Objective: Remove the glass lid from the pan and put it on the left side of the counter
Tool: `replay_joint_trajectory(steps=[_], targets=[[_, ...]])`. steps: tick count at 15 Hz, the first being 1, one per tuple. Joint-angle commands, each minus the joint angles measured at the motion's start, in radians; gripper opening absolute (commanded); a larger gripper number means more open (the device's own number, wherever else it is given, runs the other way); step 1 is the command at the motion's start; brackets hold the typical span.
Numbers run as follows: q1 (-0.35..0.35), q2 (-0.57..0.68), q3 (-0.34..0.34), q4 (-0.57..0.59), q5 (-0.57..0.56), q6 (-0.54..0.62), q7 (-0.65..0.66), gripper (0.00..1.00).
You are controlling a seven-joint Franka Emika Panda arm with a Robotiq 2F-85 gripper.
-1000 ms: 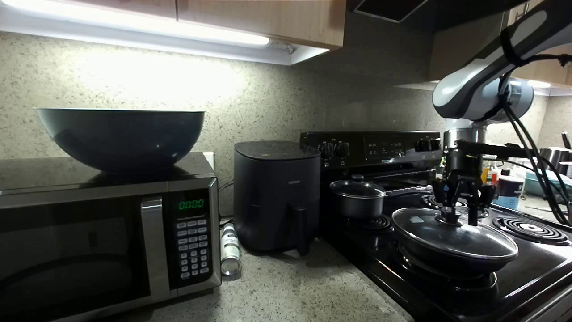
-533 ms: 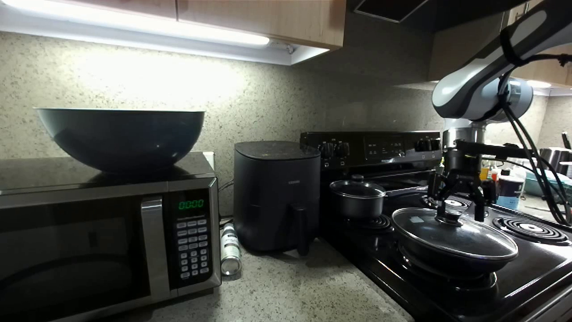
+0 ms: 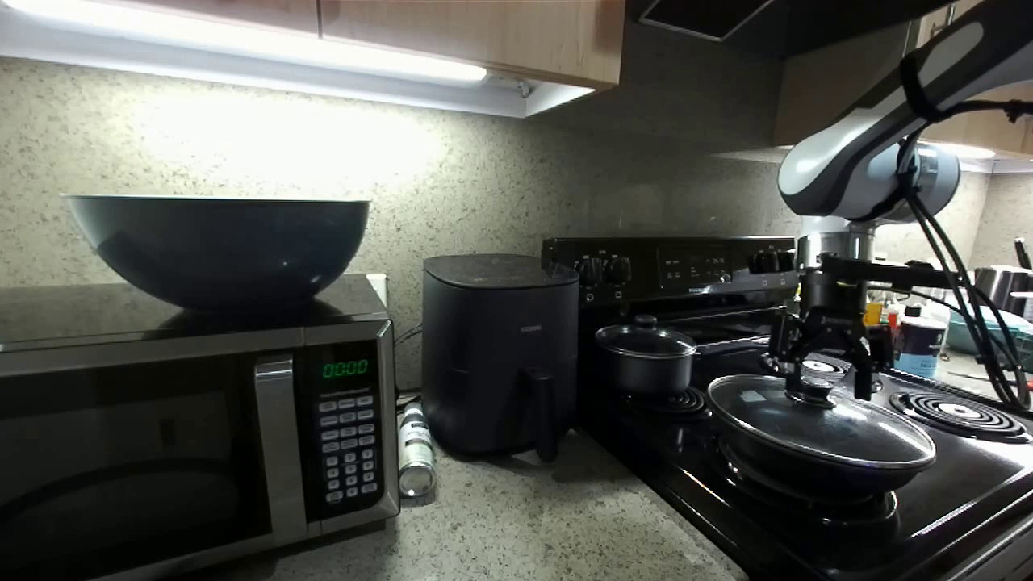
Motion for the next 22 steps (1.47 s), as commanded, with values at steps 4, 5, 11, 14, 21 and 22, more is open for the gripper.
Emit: replay_joint_trajectory(steps=[4,5,11,14,21,22], targets=[[-0.007,0.014,0.011,0.002,-0.008,0.043,-0.013,0.59],[-0.007,0.016,0.012,0.001,-0.009,0.049,-0.012,0.53],[-0.008,0.008,0.012,0.01,-0.003,0.033,0.0,0.69],[-0.008,0.009,0.012,0.011,-0.003,0.033,0.0,0.44],[-0.008,0.007,0.011,0.015,-0.004,0.033,0.006,1.0],[-0.007,0.007,0.011,0.016,-0.004,0.04,0.008,1.0]])
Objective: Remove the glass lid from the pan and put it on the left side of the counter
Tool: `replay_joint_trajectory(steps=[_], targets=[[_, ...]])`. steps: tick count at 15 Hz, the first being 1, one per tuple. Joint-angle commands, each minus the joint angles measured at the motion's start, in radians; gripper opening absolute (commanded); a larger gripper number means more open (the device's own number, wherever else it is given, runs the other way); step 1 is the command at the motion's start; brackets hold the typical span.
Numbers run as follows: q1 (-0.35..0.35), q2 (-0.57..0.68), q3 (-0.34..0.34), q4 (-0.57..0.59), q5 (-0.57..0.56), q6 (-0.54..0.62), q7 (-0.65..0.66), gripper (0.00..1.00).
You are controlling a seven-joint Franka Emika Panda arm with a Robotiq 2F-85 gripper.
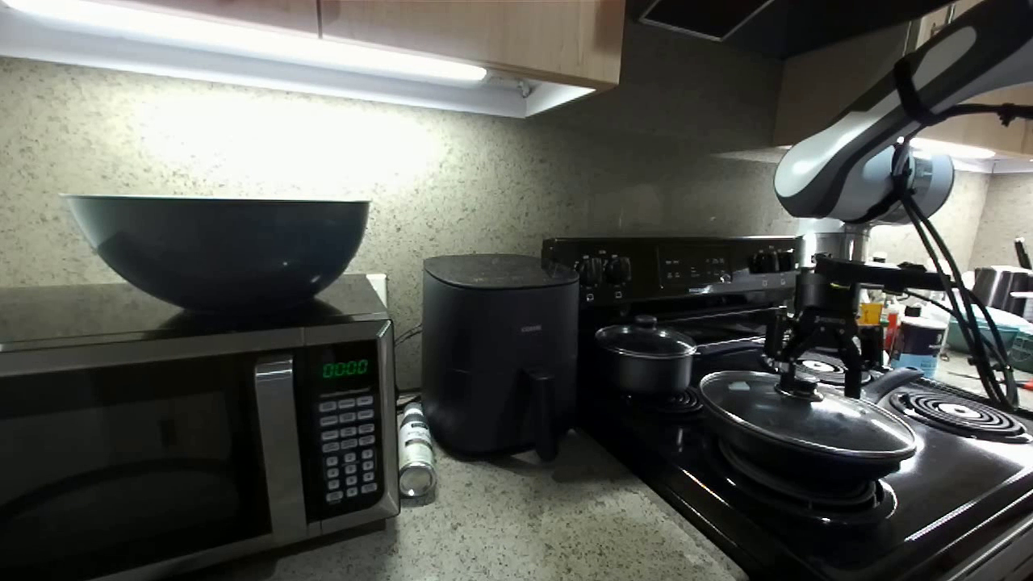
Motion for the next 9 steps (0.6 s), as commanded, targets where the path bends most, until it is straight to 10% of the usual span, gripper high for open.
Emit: replay_joint_trajectory(steps=[1,9], targets=[[-0.007,-0.004,0.006,0.009,-0.006,0.01,0.011,1.0],[-0.007,0.009,0.008,0.042,-0.006,0.03,0.008,1.0]])
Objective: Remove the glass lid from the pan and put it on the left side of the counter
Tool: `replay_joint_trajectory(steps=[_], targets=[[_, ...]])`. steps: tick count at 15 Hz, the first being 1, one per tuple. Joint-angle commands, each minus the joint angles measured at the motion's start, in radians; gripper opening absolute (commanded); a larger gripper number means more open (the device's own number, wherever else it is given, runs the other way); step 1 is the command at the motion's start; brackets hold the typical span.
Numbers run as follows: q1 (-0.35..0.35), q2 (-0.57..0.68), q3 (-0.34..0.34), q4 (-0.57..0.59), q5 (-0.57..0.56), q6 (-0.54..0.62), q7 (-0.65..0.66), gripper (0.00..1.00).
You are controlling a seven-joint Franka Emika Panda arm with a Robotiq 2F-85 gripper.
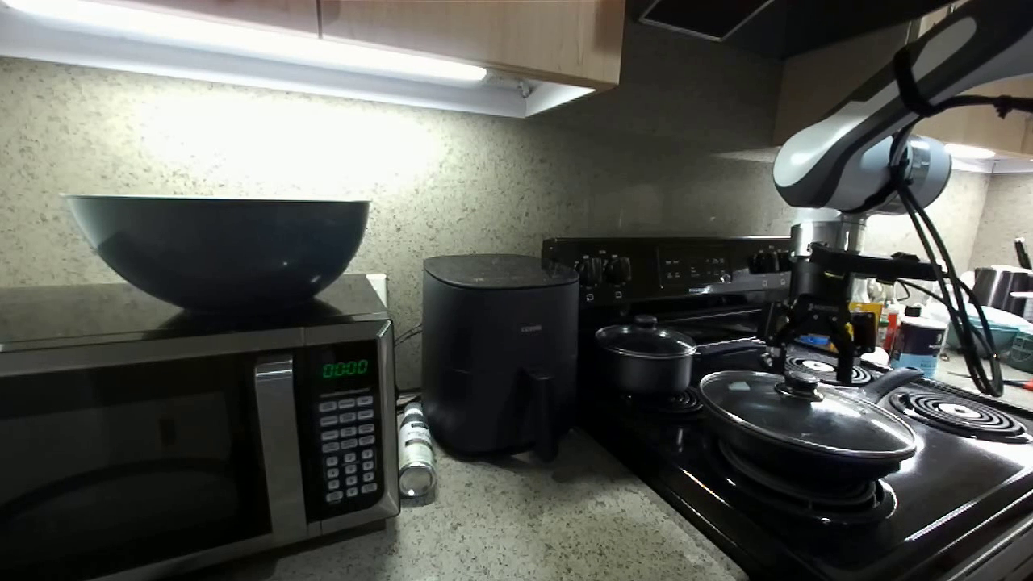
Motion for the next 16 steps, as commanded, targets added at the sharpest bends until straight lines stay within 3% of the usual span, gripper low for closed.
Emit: replay_joint_trajectory(steps=[1,2,10,14,15,16], targets=[[-0.007,0.011,0.008,0.011,-0.005,0.01,0.008,0.94],[-0.008,0.013,0.008,0.014,-0.001,0.003,0.006,0.74],[-0.009,0.037,0.012,0.02,0.006,-0.013,-0.008,0.23],[-0.009,0.035,0.011,0.019,0.001,-0.015,-0.007,0.22],[-0.009,0.034,0.011,0.02,0.001,-0.02,-0.004,0.72],[-0.009,0.031,0.011,0.02,-0.002,-0.024,-0.007,0.73]])
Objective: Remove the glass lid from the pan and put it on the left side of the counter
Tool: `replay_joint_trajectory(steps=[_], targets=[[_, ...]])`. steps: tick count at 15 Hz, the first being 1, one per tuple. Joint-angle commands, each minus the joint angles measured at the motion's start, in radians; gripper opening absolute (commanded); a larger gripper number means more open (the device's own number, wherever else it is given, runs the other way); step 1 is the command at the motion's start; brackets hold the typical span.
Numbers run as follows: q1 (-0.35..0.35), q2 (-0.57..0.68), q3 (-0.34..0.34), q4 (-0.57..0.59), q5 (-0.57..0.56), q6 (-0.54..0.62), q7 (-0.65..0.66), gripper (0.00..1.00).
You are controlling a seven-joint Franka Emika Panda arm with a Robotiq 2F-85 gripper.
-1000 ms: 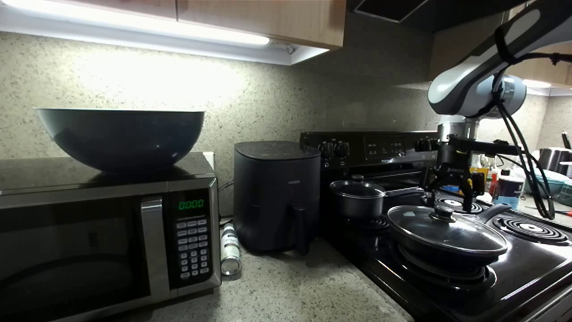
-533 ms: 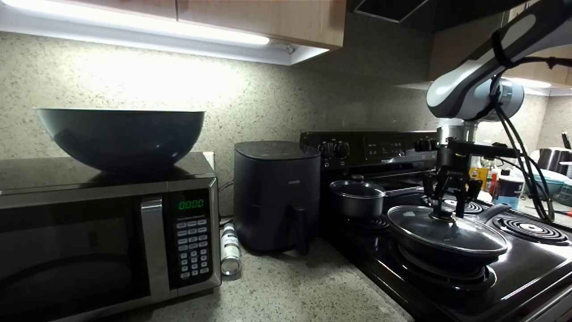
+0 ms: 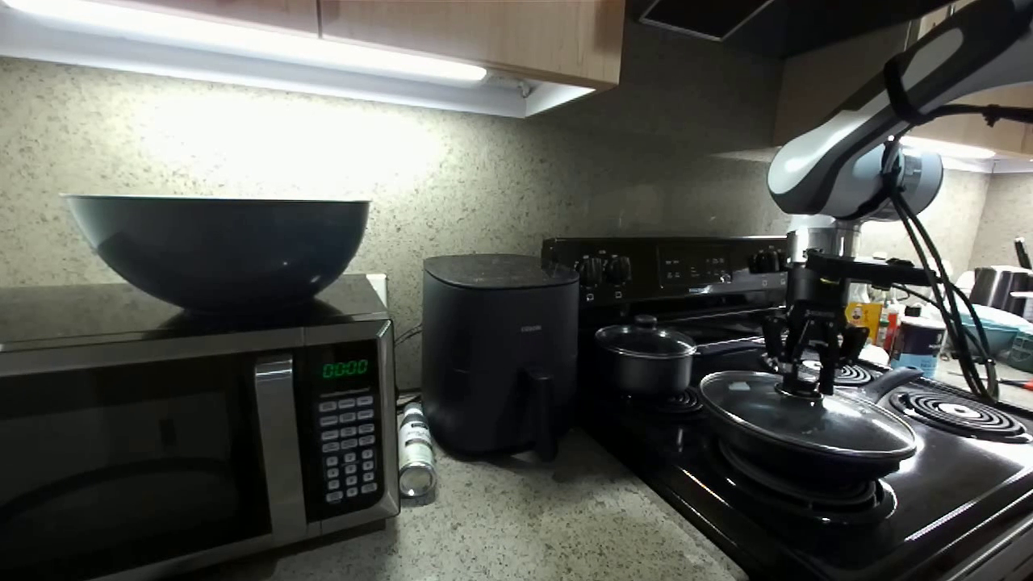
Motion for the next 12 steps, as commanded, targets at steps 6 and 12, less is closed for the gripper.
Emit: replay_joint_trajectory(steps=[6,12], targets=[[-0.008,0.004,0.008,0.004,0.004,0.008,-0.004,1.0],[-0.008,0.014,0.009,0.016,0.001,0.016,-0.006,1.0]])
